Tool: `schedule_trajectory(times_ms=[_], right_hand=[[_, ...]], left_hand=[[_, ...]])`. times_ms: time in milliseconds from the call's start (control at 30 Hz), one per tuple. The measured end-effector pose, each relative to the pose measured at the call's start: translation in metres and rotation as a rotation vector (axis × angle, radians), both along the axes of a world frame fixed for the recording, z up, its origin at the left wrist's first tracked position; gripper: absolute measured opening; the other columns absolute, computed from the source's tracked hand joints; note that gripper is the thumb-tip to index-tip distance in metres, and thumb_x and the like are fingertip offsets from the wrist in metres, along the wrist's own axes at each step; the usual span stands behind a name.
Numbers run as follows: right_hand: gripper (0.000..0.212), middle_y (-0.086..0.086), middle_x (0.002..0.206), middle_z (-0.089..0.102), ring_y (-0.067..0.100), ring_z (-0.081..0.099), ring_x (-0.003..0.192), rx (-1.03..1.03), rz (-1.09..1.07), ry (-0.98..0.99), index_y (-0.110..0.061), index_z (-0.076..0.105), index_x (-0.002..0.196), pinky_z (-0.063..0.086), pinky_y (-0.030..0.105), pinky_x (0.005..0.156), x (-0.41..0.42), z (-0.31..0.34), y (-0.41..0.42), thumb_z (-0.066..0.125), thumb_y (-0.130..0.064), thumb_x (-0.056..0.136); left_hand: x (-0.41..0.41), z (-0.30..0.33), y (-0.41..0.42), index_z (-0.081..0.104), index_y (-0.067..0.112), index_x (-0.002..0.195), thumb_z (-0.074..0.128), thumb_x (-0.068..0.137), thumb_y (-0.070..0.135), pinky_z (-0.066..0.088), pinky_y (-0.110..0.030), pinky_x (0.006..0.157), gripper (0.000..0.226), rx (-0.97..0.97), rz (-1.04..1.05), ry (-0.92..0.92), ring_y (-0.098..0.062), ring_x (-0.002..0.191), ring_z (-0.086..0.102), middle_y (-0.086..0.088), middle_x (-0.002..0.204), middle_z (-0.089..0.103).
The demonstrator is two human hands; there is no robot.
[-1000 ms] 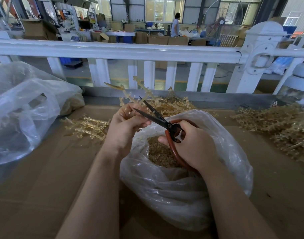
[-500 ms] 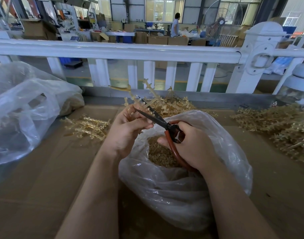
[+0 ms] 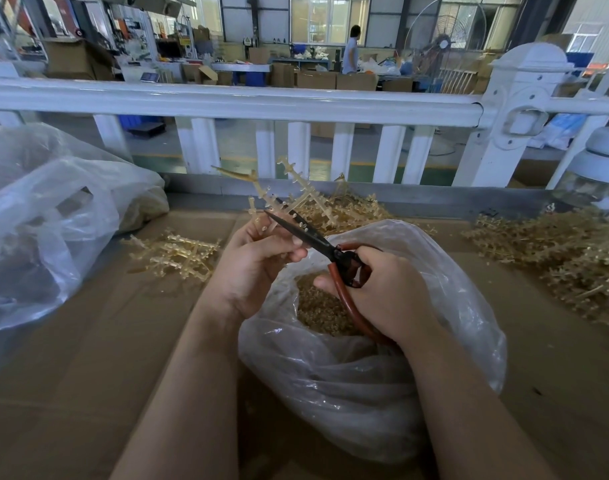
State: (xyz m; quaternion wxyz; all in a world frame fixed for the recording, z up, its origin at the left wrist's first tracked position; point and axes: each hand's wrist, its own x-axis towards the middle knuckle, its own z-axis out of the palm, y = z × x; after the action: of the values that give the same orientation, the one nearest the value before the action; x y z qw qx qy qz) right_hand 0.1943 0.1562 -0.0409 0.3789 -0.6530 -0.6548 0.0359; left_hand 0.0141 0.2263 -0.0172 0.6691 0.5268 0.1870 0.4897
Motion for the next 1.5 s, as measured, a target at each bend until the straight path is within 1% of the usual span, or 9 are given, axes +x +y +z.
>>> schedule_trajectory(times_ms=[100,267,333,500,733,933,1067,1333,1500], right_hand=[[0.049,-0.030,0.073,0.057,-0.011,0.056,0.076,0.007,0.012,0.011,-0.046,0.056,0.087,0.038,0.010,0.063,-0.0007,0.0006,0.0003,0.052,-0.090,0.065],[0.063,-0.030,0.073,0.057,-0.012,0.056,0.076,0.005,0.010,0.030,-0.039,0.066,0.093,0.039,0.008,0.063,-0.0009,0.0015,0.0002,0.047,-0.091,0.062],[0.062,-0.030,0.073,0.057,-0.012,0.055,0.074,0.007,0.001,0.014,-0.039,0.064,0.089,0.038,0.007,0.062,-0.0004,0.0017,0.0005,0.046,-0.092,0.062],[0.076,-0.025,0.079,0.061,-0.010,0.051,0.069,0.040,-0.024,-0.042,-0.031,0.068,0.095,0.035,0.006,0.062,0.0002,0.0018,-0.0004,0.037,-0.094,0.064],[0.076,-0.022,0.079,0.065,-0.010,0.052,0.068,0.054,-0.021,-0.043,-0.029,0.071,0.093,0.036,0.004,0.062,-0.0009,0.0018,-0.0014,0.040,-0.093,0.067],[0.073,-0.027,0.072,0.057,-0.013,0.052,0.070,0.043,-0.031,-0.016,-0.031,0.069,0.090,0.037,0.005,0.062,-0.0004,0.0016,-0.0004,0.040,-0.093,0.065],[0.077,-0.020,0.083,0.068,-0.002,0.061,0.075,0.023,-0.021,0.024,-0.030,0.072,0.099,0.046,0.012,0.067,0.0003,0.0021,0.0003,0.043,-0.092,0.064],[0.076,-0.019,0.085,0.069,-0.004,0.061,0.077,-0.024,-0.034,0.026,-0.031,0.069,0.098,0.043,0.011,0.063,-0.0004,0.0031,0.0001,0.041,-0.093,0.063],[0.059,-0.021,0.080,0.065,-0.003,0.060,0.076,-0.024,-0.036,0.029,-0.036,0.063,0.091,0.043,0.015,0.062,0.0000,0.0014,0.0007,0.050,-0.088,0.067]], left_hand=[[-0.0001,0.0002,-0.0002,0.062,0.006,0.079,0.066,0.072,-0.006,0.050,-0.021,0.066,0.014,-0.018,0.002,0.015,-0.015,0.060,0.059,-0.006,0.065,0.065],[-0.0008,0.0001,-0.0005,0.063,0.004,0.080,0.066,0.073,-0.008,0.050,-0.020,0.064,0.014,-0.037,-0.020,0.015,-0.014,0.060,0.060,-0.007,0.069,0.067],[-0.0010,0.0003,-0.0002,0.064,0.004,0.079,0.067,0.073,-0.008,0.051,-0.020,0.064,0.013,-0.036,-0.017,0.014,-0.013,0.060,0.061,-0.008,0.070,0.067],[0.0001,0.0004,-0.0009,0.065,0.004,0.077,0.066,0.071,-0.007,0.051,-0.019,0.063,0.013,-0.045,0.011,0.029,-0.013,0.058,0.061,-0.009,0.070,0.067],[0.0025,-0.0010,-0.0010,0.065,0.006,0.075,0.066,0.070,-0.004,0.051,-0.019,0.063,0.011,-0.024,0.028,0.062,-0.013,0.058,0.061,-0.008,0.070,0.068],[0.0013,-0.0025,0.0007,0.066,0.006,0.078,0.066,0.078,0.003,0.053,-0.024,0.066,0.004,-0.040,-0.003,0.018,-0.017,0.065,0.065,-0.010,0.073,0.068],[0.0025,-0.0029,0.0006,0.063,0.006,0.088,0.065,0.086,0.012,0.053,-0.024,0.069,0.006,-0.067,0.004,-0.009,-0.015,0.069,0.065,-0.008,0.076,0.067],[0.0062,-0.0029,-0.0057,0.068,0.019,0.079,0.061,0.086,0.016,0.046,-0.025,0.074,0.011,0.087,0.002,0.087,-0.012,0.072,0.055,0.000,0.076,0.064],[0.0066,-0.0030,-0.0058,0.066,0.019,0.078,0.059,0.087,0.016,0.045,-0.024,0.074,0.012,0.122,-0.007,0.108,-0.010,0.074,0.055,0.002,0.074,0.062]])
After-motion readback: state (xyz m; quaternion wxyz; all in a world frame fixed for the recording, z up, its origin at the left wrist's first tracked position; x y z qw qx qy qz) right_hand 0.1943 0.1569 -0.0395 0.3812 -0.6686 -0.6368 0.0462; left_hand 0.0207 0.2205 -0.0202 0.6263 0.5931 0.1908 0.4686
